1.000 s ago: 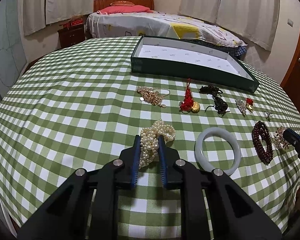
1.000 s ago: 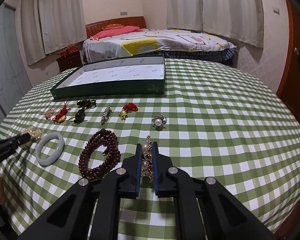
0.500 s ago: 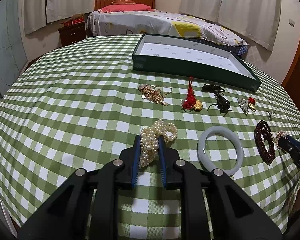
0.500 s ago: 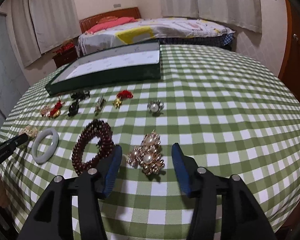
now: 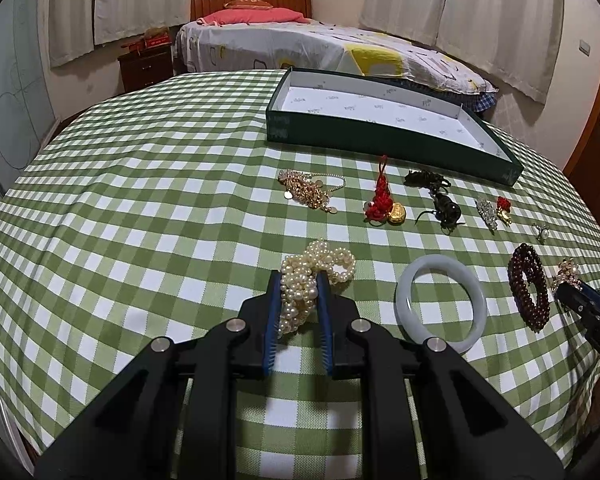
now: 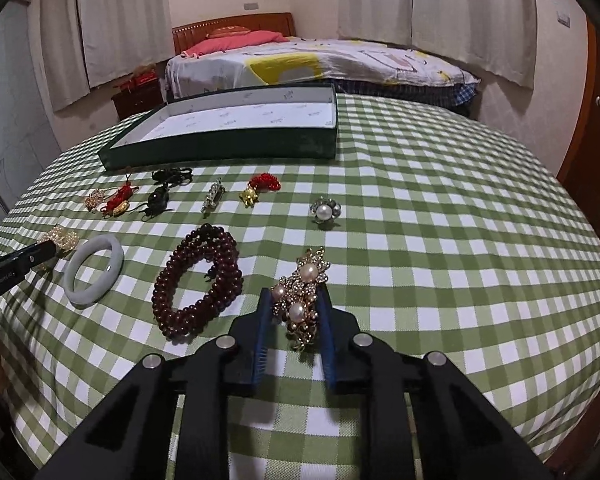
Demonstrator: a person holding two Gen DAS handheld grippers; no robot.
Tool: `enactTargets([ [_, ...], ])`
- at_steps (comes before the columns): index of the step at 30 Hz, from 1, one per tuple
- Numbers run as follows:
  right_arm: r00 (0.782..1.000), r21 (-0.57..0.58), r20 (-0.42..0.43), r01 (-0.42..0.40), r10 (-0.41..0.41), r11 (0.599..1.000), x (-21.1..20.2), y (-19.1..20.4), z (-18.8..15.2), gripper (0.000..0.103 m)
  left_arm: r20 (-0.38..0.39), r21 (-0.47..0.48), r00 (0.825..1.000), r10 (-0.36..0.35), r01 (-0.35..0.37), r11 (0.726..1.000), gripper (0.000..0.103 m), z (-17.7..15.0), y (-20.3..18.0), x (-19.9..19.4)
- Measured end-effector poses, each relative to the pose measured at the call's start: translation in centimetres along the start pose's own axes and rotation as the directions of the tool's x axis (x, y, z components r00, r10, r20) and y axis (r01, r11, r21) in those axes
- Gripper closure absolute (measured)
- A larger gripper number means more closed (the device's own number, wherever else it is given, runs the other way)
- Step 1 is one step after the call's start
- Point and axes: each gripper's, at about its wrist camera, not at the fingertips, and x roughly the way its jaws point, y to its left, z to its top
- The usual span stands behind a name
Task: Organize jewelry
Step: 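Carry the pearl necklace and gold brooch into the green box and release both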
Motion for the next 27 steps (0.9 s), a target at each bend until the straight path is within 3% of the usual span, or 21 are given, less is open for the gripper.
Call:
enactTargets([
  [15, 0.998, 0.003, 0.065, -0.013, 0.012, 1.000, -1.4, 0.3, 1.2, 0.087, 0.054, -0.015, 0.998, -0.015, 0.015, 1.000, 0.086, 1.1, -0.1, -2.0],
  [27, 0.979, -0.015, 0.190, -0.071, 0.073, 0.997, -3.0, 1.6, 7.4, 0.087, 0.160, 0.004, 0.986, -0.049, 0.049, 0.999, 0.086, 6.7, -1.8, -3.9],
])
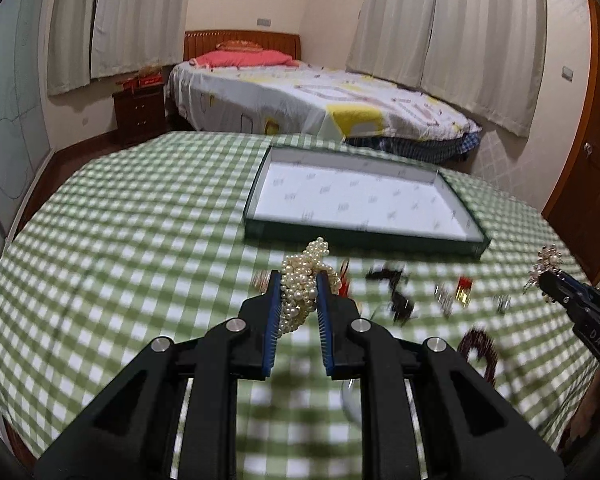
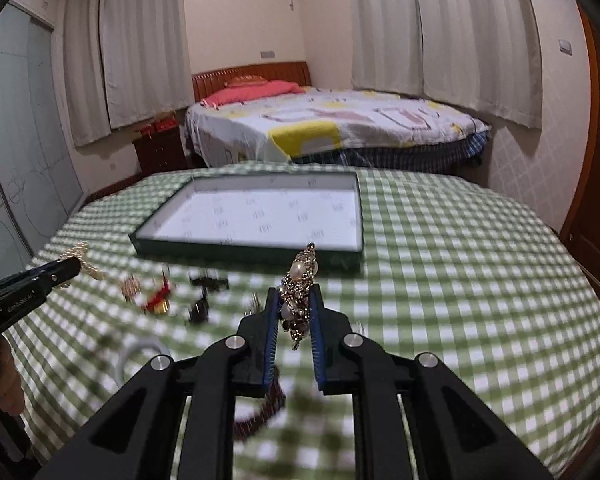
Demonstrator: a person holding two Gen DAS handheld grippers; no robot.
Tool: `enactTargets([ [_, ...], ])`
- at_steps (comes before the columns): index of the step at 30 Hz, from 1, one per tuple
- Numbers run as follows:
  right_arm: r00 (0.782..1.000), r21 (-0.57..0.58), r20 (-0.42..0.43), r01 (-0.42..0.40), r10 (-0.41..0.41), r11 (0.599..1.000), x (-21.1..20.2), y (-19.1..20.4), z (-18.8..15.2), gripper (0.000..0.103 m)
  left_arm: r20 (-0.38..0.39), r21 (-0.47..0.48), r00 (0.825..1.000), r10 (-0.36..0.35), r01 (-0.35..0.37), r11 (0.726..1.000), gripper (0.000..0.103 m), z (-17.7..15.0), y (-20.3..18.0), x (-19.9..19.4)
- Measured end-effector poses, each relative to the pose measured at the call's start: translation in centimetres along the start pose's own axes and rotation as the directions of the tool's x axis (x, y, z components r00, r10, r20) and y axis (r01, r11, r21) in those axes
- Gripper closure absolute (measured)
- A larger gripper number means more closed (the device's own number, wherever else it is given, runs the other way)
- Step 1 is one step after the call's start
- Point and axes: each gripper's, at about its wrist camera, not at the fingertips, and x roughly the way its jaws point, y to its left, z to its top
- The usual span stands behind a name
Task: Organize jewelry
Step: 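Carry the pearl necklace and gold brooch into the green box and release both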
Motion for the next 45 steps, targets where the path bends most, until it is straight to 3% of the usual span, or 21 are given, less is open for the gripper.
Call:
enactTargets([
  [6, 0.998, -0.002, 0.060, -0.028, 0.028, 1.000, 2.0, 0.1, 4.4, 0.087, 0.063, 0.018, 0.998, -0.024, 0.023, 1.000, 0.086, 4.7, -1.4, 2.0],
  [11, 0.997, 0.010, 0.073, -0.042, 0.041, 0.999, 5.2, -0.1, 6.9, 0.087, 0.059, 0.032, 0.997, -0.042, 0.041, 0.999, 0.086, 7.6, -2.7, 5.8],
  [17, 0.999, 0.014, -0.034, -0.027, 0.028, 1.000, 11.3, -0.8, 6.5, 0.087, -0.079, 0.029, 0.996, -0.038, 0.040, 0.999, 0.086, 8.2, -3.2, 13.4],
  [23, 0.986, 0.061, -0.165, -0.013, 0.023, 0.998, 15.6, -2.3, 5.6, 0.087, -0.235, 0.000, 0.972, -0.029, 0.030, 1.000, 0.086, 7.4, -2.1, 19.3],
  [32, 0.969, 0.022, -0.247, 0.006, 0.000, 1.000, 17.6, -2.4, 5.1, 0.087, -0.288, 0.026, 0.958, -0.010, 0.018, 0.999, 0.084, 6.4, -2.4, 21.4],
  [40, 0.969, 0.029, -0.246, 0.006, 0.001, 1.000, 17.5, -2.8, 5.0, 0.080, -0.280, 0.041, 0.960, -0.024, 0.037, 0.998, 0.057, 6.2, -2.7, 21.2],
  [45, 0.971, 0.032, -0.238, 0.005, 0.003, 0.999, 17.3, -3.0, 5.0, 0.076, -0.267, 0.041, 0.963, -0.033, 0.046, 0.998, 0.050, 6.2, -2.8, 21.0],
])
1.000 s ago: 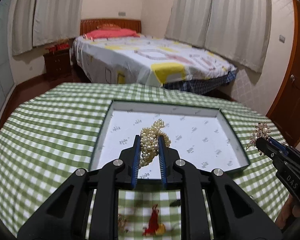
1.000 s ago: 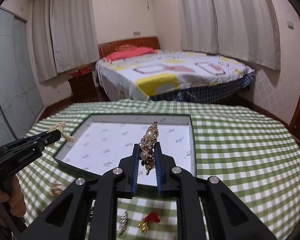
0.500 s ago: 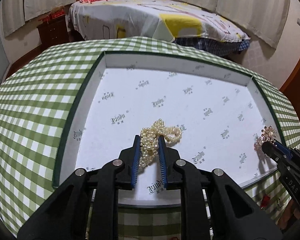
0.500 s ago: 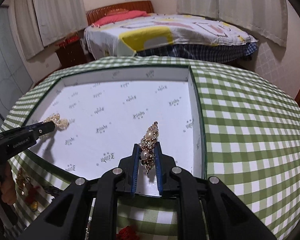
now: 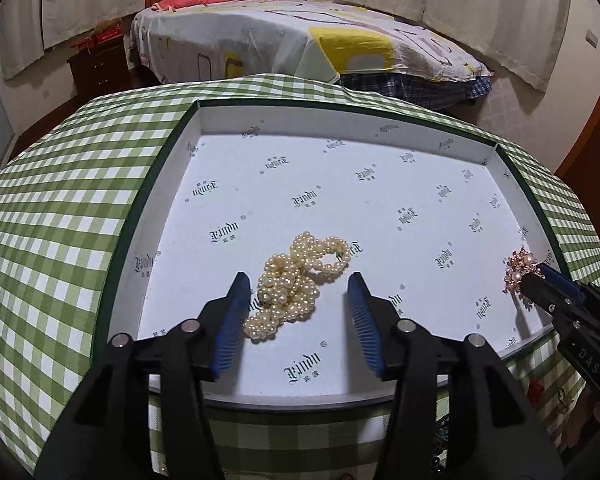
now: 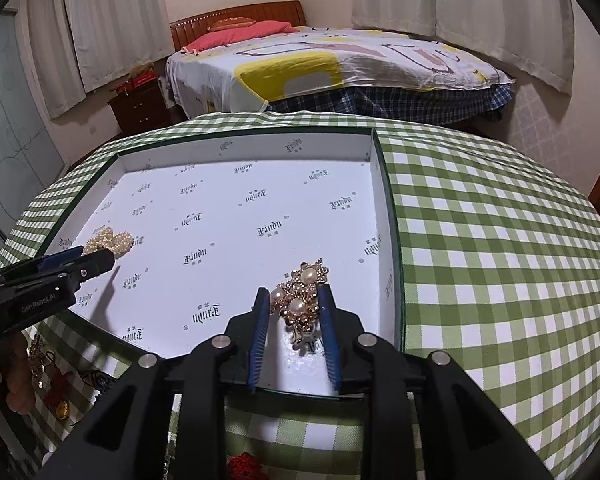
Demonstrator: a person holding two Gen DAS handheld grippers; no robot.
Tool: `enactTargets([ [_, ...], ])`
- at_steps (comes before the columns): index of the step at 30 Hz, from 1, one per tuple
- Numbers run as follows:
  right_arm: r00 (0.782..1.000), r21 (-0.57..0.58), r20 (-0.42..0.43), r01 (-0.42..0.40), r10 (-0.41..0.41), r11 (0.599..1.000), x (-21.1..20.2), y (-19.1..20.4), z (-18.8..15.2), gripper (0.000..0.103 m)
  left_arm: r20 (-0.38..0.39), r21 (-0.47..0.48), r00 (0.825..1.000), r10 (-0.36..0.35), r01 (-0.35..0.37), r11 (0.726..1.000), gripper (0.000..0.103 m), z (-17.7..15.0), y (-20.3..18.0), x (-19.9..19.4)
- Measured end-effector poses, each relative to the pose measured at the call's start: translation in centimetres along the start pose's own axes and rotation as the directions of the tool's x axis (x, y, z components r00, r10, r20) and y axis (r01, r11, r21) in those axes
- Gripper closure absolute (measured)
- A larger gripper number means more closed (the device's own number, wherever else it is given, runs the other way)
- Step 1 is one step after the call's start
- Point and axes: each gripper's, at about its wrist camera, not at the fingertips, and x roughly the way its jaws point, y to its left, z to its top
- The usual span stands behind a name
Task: Organize jewelry
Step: 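Carry the pearl necklace and gold brooch into the green box and release both, then grasp the white jade bangle with the left tool while the right tool grasps the red bead bracelet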
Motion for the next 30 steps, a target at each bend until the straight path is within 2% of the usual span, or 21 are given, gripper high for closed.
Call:
enactTargets([
  [4, 1.000, -0.002, 0.027, -0.003, 0.003, 1.000, -0.8, 0.1, 0.2, 0.066, 0.031, -0.003, 0.999, -0.014, 0.014, 1.000, 0.040, -0.2, -0.1, -0.9],
  [12, 0.996, -0.014, 0.091, 0.012, -0.010, 1.000, -3.4, 0.9, 0.0, 0.061, 0.126, 0.010, 0.992, -0.009, 0.008, 1.000, 0.024, -0.5, -0.5, -4.0],
  [23, 0.985, -0.039, 0.166, 0.057, -0.050, 0.998, -8.2, 2.6, -2.4, 0.060, 0.244, -0.003, 0.970, 0.004, -0.004, 1.000, 0.023, -2.9, -0.7, -9.3],
  [30, 0.977, -0.070, 0.203, 0.079, -0.063, 0.994, -11.7, 4.2, -5.5, 0.060, 0.299, -0.010, 0.954, 0.018, -0.016, 1.000, 0.023, -6.4, -1.0, -13.1],
])
